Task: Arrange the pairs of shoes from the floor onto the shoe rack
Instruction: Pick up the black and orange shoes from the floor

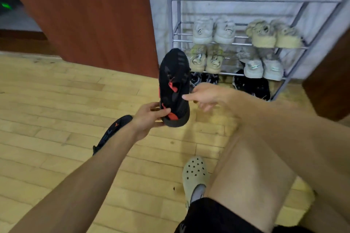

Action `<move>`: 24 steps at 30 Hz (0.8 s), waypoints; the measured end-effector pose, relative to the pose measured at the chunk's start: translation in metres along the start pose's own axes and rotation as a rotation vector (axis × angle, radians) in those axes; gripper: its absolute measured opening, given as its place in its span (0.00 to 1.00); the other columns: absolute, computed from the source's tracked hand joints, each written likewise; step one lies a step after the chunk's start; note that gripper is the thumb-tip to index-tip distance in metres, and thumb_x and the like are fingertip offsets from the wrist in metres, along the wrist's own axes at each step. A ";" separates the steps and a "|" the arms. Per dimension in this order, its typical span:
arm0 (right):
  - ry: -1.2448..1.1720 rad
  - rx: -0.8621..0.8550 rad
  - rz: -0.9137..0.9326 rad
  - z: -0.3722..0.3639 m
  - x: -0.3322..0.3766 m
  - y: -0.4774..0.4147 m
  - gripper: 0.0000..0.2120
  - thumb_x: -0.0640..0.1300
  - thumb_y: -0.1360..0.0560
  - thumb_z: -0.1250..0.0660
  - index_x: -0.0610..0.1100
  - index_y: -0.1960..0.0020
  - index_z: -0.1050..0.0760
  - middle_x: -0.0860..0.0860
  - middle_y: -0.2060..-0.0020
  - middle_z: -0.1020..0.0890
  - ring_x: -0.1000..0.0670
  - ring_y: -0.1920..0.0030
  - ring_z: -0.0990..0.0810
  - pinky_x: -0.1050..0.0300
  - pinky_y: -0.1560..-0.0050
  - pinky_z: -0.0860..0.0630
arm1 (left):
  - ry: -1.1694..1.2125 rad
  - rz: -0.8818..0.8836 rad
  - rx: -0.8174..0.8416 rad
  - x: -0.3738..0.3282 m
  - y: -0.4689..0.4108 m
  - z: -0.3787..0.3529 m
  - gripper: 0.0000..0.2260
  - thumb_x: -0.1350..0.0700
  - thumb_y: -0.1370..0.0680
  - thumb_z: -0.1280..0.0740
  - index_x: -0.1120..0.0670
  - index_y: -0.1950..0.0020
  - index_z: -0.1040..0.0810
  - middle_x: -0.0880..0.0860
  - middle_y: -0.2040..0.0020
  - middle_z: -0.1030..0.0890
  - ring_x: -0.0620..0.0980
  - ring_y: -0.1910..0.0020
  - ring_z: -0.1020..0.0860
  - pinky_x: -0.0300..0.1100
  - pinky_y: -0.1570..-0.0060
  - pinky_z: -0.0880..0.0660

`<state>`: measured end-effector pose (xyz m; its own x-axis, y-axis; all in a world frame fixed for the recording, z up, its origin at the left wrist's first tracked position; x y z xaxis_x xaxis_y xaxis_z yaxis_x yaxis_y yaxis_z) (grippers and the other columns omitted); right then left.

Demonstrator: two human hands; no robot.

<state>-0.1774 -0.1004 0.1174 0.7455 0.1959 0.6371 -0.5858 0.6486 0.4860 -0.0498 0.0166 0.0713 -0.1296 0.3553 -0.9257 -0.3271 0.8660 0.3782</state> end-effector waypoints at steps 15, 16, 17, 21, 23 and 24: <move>-0.594 -0.305 0.249 0.214 -0.075 0.136 0.14 0.33 0.27 0.29 0.48 0.49 0.27 0.47 0.48 0.19 0.46 0.50 0.17 0.49 0.49 0.18 | -0.499 -0.219 0.239 -0.199 -0.012 -0.224 0.16 0.52 0.31 0.24 0.54 0.44 0.19 0.54 0.51 0.14 0.53 0.52 0.16 0.48 0.54 0.18; -0.598 -0.292 0.261 0.220 -0.083 0.144 0.14 0.33 0.27 0.29 0.48 0.49 0.28 0.47 0.48 0.19 0.47 0.50 0.17 0.51 0.51 0.18 | -0.510 -0.212 0.260 -0.201 -0.012 -0.240 0.17 0.53 0.31 0.24 0.53 0.44 0.19 0.55 0.50 0.14 0.54 0.52 0.17 0.49 0.51 0.19; -0.604 -0.283 0.259 0.227 -0.094 0.150 0.14 0.33 0.27 0.29 0.47 0.49 0.28 0.47 0.48 0.19 0.47 0.51 0.17 0.52 0.53 0.18 | -0.514 -0.202 0.279 -0.200 -0.011 -0.255 0.16 0.53 0.31 0.24 0.53 0.44 0.20 0.56 0.50 0.15 0.54 0.53 0.18 0.49 0.52 0.20; -0.628 -0.349 0.148 0.254 -0.170 0.182 0.14 0.36 0.26 0.30 0.43 0.44 0.29 0.44 0.50 0.19 0.44 0.54 0.18 0.54 0.58 0.21 | -0.445 -0.102 0.351 -0.174 -0.007 -0.335 0.16 0.56 0.30 0.25 0.54 0.43 0.20 0.54 0.51 0.16 0.52 0.56 0.20 0.41 0.63 0.22; -0.635 -0.346 0.081 0.257 -0.208 0.195 0.15 0.39 0.24 0.31 0.42 0.39 0.28 0.46 0.50 0.18 0.48 0.55 0.18 0.58 0.59 0.22 | -0.375 -0.038 0.351 -0.150 -0.008 -0.370 0.16 0.57 0.30 0.25 0.55 0.43 0.20 0.52 0.49 0.16 0.50 0.56 0.19 0.41 0.66 0.24; -0.629 -0.329 0.045 0.254 -0.225 0.200 0.14 0.41 0.23 0.33 0.43 0.38 0.27 0.48 0.50 0.18 0.50 0.56 0.18 0.59 0.59 0.22 | -0.338 -0.009 0.341 -0.136 -0.008 -0.385 0.14 0.58 0.29 0.25 0.56 0.45 0.20 0.52 0.49 0.16 0.49 0.58 0.19 0.40 0.68 0.25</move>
<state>-0.5428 -0.2020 0.2232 0.3398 -0.1701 0.9250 -0.4114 0.8575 0.3089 -0.3903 -0.1747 0.1927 0.2021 0.3925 -0.8973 0.0063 0.9156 0.4020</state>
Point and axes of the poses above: each hand's wrist, its own y-axis away from the middle knuckle, its own z-axis out of the back of the hand, x = y × z, the point moved 9 cm from there along -y, towards the middle knuckle
